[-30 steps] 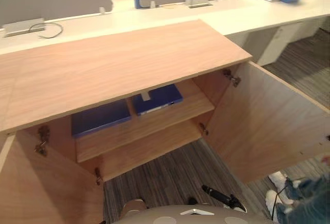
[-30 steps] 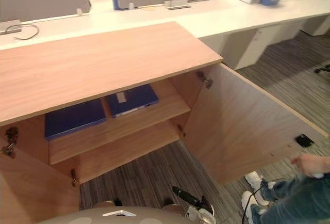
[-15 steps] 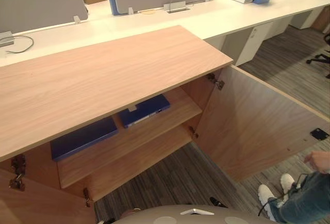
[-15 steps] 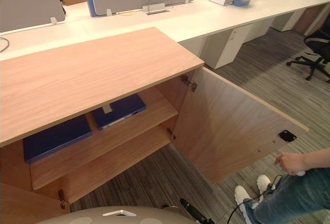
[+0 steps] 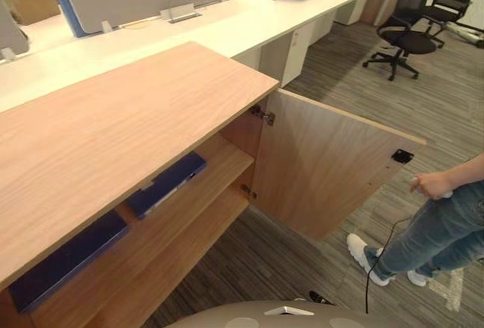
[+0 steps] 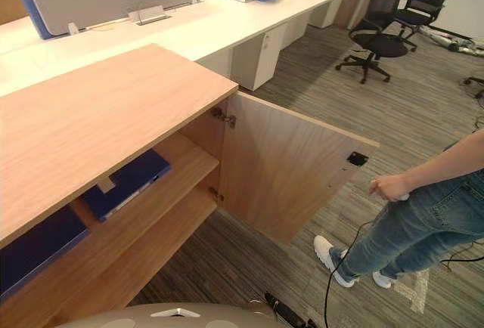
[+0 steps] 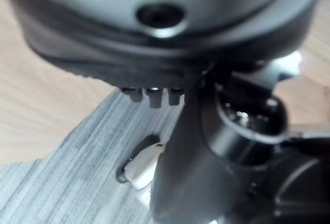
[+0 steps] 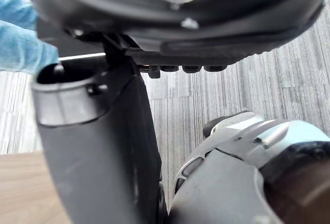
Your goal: Walk over to the cabinet, pick up the folder, carry it to the office cabinet, place the folder inside the office cabinet, then close the office cabinet door
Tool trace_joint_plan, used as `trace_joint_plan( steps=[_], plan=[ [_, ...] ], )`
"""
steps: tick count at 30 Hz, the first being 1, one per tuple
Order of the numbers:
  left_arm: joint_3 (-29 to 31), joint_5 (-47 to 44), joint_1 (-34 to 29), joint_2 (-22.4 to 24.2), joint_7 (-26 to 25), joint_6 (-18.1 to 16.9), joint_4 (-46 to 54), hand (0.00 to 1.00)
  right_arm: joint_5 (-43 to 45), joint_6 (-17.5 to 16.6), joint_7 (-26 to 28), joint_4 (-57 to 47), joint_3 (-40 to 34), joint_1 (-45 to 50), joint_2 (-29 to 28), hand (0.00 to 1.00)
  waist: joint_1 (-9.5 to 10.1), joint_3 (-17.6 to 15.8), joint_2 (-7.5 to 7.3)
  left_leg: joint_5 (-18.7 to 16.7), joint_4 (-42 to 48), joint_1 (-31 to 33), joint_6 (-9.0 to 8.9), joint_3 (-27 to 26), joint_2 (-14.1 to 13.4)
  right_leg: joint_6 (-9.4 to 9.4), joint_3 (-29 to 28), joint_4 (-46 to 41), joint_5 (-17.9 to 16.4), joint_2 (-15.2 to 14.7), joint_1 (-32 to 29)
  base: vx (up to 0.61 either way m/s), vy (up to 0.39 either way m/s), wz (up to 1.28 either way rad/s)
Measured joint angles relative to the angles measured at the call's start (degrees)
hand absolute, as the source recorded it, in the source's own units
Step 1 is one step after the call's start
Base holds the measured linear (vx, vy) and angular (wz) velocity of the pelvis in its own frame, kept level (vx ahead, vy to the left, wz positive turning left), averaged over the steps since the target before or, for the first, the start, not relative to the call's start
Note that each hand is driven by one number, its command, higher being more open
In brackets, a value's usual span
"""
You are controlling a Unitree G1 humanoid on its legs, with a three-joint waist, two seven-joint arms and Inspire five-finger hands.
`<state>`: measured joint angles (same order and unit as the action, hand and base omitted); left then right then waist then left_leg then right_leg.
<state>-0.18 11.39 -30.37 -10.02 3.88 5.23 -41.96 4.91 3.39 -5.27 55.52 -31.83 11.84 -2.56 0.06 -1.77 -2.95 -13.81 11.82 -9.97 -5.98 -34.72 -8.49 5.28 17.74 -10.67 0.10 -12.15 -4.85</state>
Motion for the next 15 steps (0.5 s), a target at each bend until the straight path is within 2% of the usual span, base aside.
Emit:
trace_joint_plan(
  steps=[1, 4, 8, 15],
  plan=[
    [1.6, 0.0, -0.3, 0.9, 0.0, 0.0, 0.0, 1.00, -0.2, 0.0, -0.1, 0.1, -0.4, -0.6, 0.0, 1.00, 0.15, 0.1, 0.13, 0.1, 0.0, 0.0, 0.14, 0.5, 0.0, 0.74, -0.9, 1.7, 0.8, 0.6, 0.2, 0.14, 0.019, -0.56],
    [4.6, -0.1, -1.1, 2.7, 0.0, 0.0, 0.0, 1.00, -2.3, 0.0, 0.0, 0.7, -2.2, -1.4, 0.1, 1.00, 0.92, 0.7, 1.03, 0.1, 0.0, -0.7, 0.19, 1.0, -0.3, 0.85, -2.7, 5.8, 2.5, 2.1, 2.1, 0.10, 0.023, -0.39],
    [6.8, -0.3, -1.1, 3.6, 0.0, 0.0, 0.0, 1.00, -2.3, 0.0, 0.0, 1.0, -3.7, -1.7, -0.1, 1.00, 1.29, 0.9, 1.31, 0.1, 0.6, -0.6, 0.18, 3.6, -0.6, 0.80, -2.9, 6.9, 2.6, 2.7, 2.7, 0.03, 0.010, -0.07],
    [5.6, -2.6, -0.5, 4.9, -2.1, 0.1, -1.9, 1.00, -1.6, -0.5, -0.5, 1.7, -8.9, -2.2, -0.1, 1.00, 1.20, 1.6, 2.80, 0.1, 0.7, 0.2, 0.17, 8.2, -0.3, 0.56, -4.4, 9.9, 4.2, 3.6, 3.0, -0.02, 0.003, -0.08]
  ],
)
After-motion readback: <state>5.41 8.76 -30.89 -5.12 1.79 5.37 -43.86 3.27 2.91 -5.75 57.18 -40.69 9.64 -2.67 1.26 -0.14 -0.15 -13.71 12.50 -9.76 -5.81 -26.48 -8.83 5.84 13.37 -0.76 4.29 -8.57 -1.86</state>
